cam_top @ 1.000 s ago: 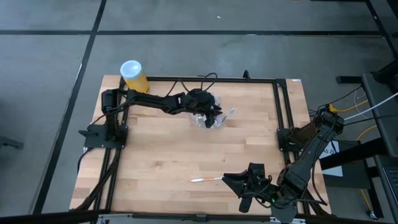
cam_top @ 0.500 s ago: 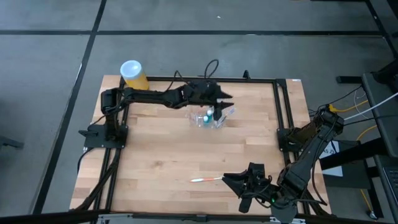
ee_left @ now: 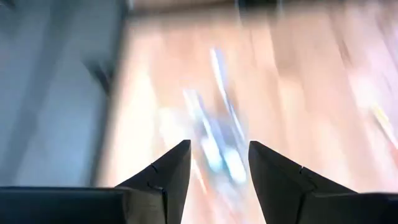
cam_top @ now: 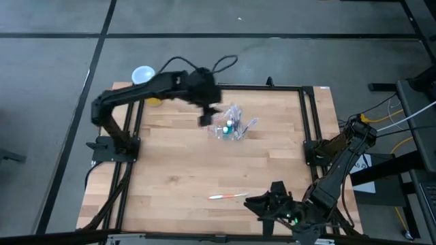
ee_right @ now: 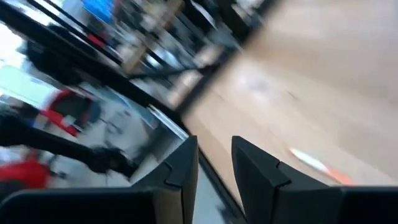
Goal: Pick & Place toothbrushing station
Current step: Put the orange toothbrush into the transparent organizer
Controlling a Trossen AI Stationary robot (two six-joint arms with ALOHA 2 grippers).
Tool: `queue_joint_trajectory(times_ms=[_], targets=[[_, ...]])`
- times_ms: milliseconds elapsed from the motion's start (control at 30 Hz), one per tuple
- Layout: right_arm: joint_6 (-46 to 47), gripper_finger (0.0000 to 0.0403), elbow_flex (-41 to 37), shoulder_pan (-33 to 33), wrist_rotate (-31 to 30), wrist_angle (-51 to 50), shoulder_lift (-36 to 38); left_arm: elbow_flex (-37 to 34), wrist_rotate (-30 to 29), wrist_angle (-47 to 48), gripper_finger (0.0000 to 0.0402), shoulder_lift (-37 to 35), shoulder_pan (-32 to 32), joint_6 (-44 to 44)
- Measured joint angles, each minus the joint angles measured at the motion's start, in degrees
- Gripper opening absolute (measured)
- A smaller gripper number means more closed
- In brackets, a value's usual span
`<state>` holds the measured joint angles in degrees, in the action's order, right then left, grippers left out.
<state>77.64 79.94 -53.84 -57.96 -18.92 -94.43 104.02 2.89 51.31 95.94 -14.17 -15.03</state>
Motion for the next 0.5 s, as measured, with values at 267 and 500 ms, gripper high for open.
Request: queue_joint_trajectory(times_ms=[267, 500], targets=[[17.53, 0.0100, 0.00, -0.13, 8.74, -20.27, 0.00, -21.67, 10.96, 2.79, 0.0157, -14.49, 12.01, 20.76], [14.93, 0.0100, -0.01, -0.89, 8.78, -19.95, 0.31, -37.55, 0.52, -20.89, 0.0157, -15.59, 30.18, 33.85]])
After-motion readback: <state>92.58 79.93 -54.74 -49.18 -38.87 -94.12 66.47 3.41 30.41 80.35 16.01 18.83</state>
